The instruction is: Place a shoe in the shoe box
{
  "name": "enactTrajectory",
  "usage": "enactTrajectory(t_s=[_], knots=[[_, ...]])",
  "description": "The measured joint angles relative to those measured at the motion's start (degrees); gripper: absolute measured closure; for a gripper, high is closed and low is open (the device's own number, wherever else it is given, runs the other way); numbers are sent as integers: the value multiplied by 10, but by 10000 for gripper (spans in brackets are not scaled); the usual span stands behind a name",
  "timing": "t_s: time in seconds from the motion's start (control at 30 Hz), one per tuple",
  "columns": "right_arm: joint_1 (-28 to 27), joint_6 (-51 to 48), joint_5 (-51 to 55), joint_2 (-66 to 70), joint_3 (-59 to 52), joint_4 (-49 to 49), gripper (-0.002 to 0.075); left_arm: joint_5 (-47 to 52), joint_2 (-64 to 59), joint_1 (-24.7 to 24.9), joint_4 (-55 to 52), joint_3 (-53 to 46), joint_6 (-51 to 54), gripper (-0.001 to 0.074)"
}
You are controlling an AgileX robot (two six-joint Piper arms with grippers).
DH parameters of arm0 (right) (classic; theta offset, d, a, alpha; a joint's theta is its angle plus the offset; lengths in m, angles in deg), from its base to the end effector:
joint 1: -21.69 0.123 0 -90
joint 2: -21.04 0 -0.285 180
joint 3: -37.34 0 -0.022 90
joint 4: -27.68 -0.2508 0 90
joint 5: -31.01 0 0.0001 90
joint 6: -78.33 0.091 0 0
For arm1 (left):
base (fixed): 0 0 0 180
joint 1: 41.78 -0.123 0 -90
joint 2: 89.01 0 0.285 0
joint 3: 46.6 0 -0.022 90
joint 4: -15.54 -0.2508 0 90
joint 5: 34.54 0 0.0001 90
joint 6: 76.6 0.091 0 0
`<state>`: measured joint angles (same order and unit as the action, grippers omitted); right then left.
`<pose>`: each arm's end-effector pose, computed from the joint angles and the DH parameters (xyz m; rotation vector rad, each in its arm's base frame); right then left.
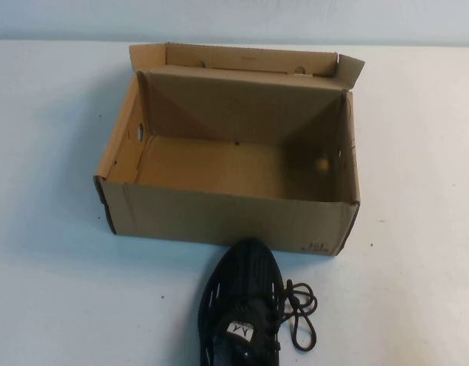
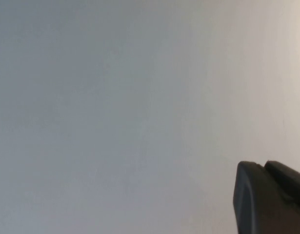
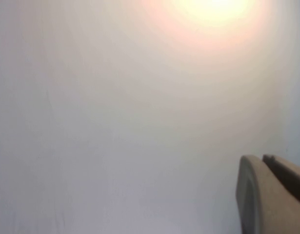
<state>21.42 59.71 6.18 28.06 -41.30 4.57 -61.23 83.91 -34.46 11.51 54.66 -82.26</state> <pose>0.0452 -0.0152 0.2400 0.1755 1.0858 -0.0547 0.0431 -0.0084 0.2449 0.0762 1.0318 -0.1651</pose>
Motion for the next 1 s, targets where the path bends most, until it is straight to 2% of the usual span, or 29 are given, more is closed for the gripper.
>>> enactTrajectory(t_s=[0.47, 0.57, 0.8, 1.0], knots=[[0, 0, -13, 0, 0, -2, 742, -38, 0, 0, 0, 0, 0, 736], [0, 0, -63, 0, 0, -2, 742, -90, 0, 0, 0, 0, 0, 736], [0, 8, -250, -1, 0, -2, 742, -245, 1, 0, 17, 1, -13, 736], [0, 74, -243, -1, 92, -4, 742, -224, 1, 0, 24, 94, -29, 736]])
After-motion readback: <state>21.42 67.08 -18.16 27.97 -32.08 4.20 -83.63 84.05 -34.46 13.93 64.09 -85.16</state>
